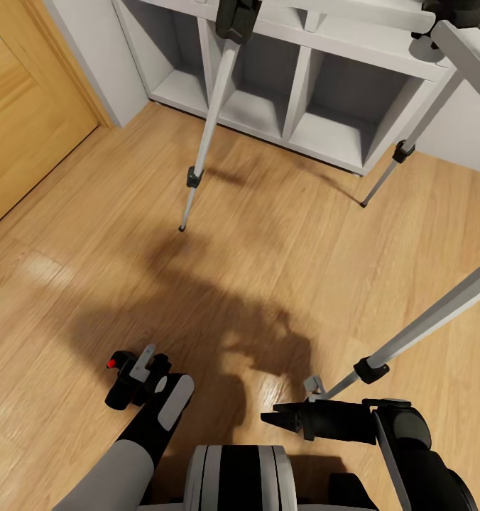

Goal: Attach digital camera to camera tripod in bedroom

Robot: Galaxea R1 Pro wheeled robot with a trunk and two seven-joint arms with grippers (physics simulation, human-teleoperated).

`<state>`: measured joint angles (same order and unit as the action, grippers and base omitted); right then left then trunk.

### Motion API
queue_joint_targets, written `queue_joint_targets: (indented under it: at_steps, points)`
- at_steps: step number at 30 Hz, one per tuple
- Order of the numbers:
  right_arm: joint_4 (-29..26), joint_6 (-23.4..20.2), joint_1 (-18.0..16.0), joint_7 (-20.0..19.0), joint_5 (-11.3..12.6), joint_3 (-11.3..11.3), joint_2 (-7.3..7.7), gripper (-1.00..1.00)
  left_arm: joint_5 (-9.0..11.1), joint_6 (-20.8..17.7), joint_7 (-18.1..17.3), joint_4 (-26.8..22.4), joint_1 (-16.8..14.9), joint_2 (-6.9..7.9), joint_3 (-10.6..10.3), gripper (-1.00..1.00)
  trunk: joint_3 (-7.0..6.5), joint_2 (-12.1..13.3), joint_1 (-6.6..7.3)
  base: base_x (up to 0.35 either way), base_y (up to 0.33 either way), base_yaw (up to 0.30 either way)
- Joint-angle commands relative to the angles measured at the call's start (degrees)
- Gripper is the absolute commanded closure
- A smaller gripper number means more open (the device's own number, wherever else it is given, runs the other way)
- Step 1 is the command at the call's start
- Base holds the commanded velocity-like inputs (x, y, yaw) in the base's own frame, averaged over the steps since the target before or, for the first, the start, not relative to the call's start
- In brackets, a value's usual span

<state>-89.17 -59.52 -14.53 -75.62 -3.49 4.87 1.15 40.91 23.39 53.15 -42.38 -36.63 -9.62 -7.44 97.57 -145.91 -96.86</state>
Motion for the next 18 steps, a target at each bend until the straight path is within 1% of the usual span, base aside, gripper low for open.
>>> queue_joint_targets:
  at_steps: [1, 4, 5, 18]
  points:
    - [0.0, -0.5, 0.0, -0.5, -0.4, 0.1, -0.01, -1.00, 0.4, 0.3, 0.2, -0.1, 0.0, 0.04, -0.2, -1.00, 0.03, 0.0, 0.01, 0.000, 0.000, 0.000]
    - [0.0, -0.5, 0.0, -0.5, -0.4, 0.1, -0.01, -1.00, 0.4, 0.2, 0.2, 0.0, 0.0, 0.09, -0.2, -1.00, 0.03, 0.0, 0.01, 0.000, 0.000, 0.000]
    - [0.0, -0.5, 0.0, -0.5, -0.4, 0.1, -0.01, -1.00, 0.4, 0.2, 0.2, 0.0, 0.0, 0.09, -0.2, 1.00, 0.03, 0.0, 0.01, 0.000, 0.000, 0.000]
    - [0.0, -0.5, -0.1, -0.5, -0.4, 0.1, -0.01, -1.00, 1.1, 0.2, 0.2, 0.0, 0.0, 0.31, -0.2, 1.00, 0.03, 0.0, 0.01, 0.000, 0.000, 0.000]
